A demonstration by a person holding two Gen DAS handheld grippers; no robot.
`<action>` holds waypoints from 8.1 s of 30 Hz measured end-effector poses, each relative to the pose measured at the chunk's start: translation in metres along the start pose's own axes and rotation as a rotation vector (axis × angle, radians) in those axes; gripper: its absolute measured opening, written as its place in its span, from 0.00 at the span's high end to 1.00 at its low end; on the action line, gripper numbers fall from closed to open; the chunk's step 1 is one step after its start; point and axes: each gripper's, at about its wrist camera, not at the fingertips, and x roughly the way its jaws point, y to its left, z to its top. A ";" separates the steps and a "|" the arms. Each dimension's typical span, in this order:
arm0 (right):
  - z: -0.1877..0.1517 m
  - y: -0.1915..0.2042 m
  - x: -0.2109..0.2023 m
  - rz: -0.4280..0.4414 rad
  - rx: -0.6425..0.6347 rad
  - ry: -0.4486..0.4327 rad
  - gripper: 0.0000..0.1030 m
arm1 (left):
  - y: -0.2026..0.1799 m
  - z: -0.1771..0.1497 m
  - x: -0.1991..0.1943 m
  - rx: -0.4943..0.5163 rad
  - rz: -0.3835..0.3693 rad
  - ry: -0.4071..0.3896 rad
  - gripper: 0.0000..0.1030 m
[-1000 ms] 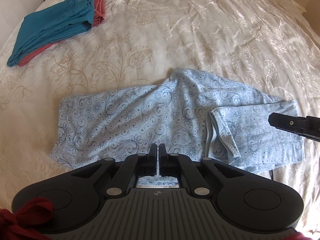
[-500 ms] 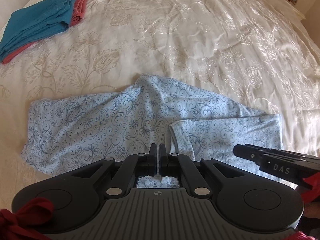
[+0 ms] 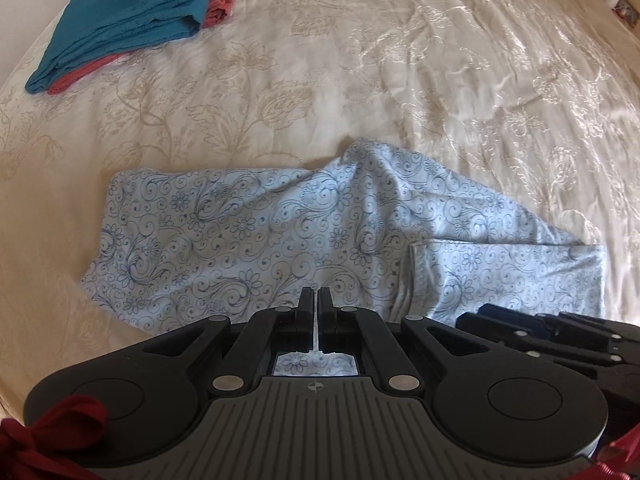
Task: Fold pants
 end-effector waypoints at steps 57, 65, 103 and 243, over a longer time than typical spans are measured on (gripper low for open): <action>-0.043 -0.128 -0.076 -0.270 0.169 0.065 0.91 | -0.001 -0.003 0.020 -0.070 0.054 0.007 0.97; -0.041 -0.104 -0.092 -0.318 0.164 -0.037 0.52 | 0.031 -0.018 0.021 -0.087 0.101 0.045 0.97; -0.001 0.060 0.071 -0.371 -0.071 0.055 0.59 | 0.198 0.000 0.038 0.019 0.034 -0.149 0.97; -0.072 -0.090 -0.106 -0.278 -0.034 -0.053 0.71 | -0.177 -0.012 -0.019 0.112 -0.310 -0.218 0.79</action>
